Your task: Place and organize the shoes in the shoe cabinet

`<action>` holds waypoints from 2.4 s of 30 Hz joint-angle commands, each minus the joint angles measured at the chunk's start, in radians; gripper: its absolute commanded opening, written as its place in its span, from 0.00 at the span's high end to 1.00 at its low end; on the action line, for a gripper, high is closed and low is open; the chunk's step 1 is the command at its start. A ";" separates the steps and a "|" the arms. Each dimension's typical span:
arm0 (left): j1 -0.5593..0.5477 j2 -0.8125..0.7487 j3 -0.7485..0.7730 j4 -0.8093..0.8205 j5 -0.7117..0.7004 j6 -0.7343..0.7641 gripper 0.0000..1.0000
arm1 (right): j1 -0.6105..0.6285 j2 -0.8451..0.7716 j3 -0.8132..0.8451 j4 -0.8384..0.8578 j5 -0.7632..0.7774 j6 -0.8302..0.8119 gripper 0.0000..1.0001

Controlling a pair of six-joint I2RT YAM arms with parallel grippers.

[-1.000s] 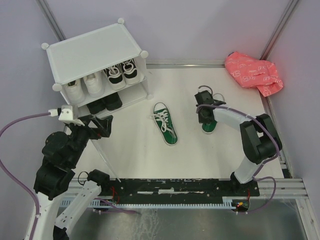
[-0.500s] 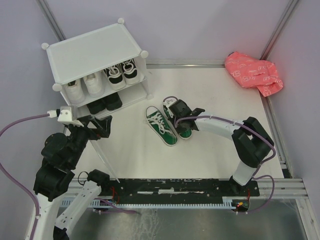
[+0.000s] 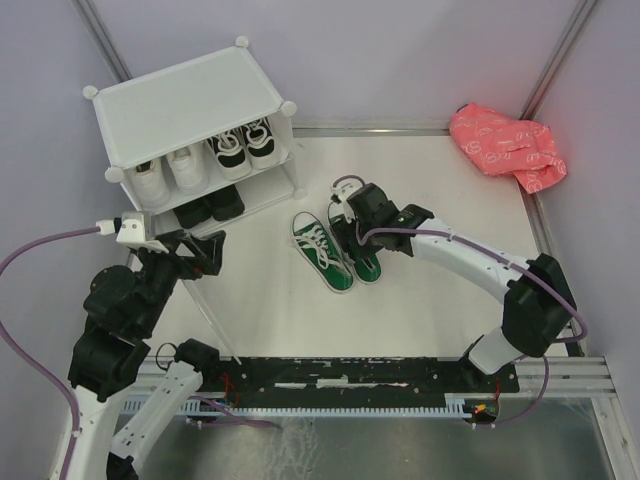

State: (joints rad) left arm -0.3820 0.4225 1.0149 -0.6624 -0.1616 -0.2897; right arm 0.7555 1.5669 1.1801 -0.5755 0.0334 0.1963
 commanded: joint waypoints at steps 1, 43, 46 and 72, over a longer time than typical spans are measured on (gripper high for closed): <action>-0.001 0.013 -0.033 -0.087 0.018 -0.046 0.01 | 0.008 -0.009 0.101 -0.107 -0.016 0.065 0.25; -0.001 0.027 -0.029 -0.092 -0.001 -0.028 0.01 | 0.041 0.184 0.047 0.088 0.217 0.186 0.25; 0.000 0.026 -0.031 -0.092 0.000 -0.029 0.01 | 0.041 0.172 0.047 0.080 0.231 0.172 0.25; -0.001 0.038 -0.030 -0.091 -0.001 -0.022 0.01 | 0.041 0.154 0.044 0.040 0.206 0.175 0.19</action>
State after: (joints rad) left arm -0.3820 0.4320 1.0084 -0.6441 -0.1547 -0.2897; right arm 0.7982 1.6909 1.2152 -0.5808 0.2268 0.3702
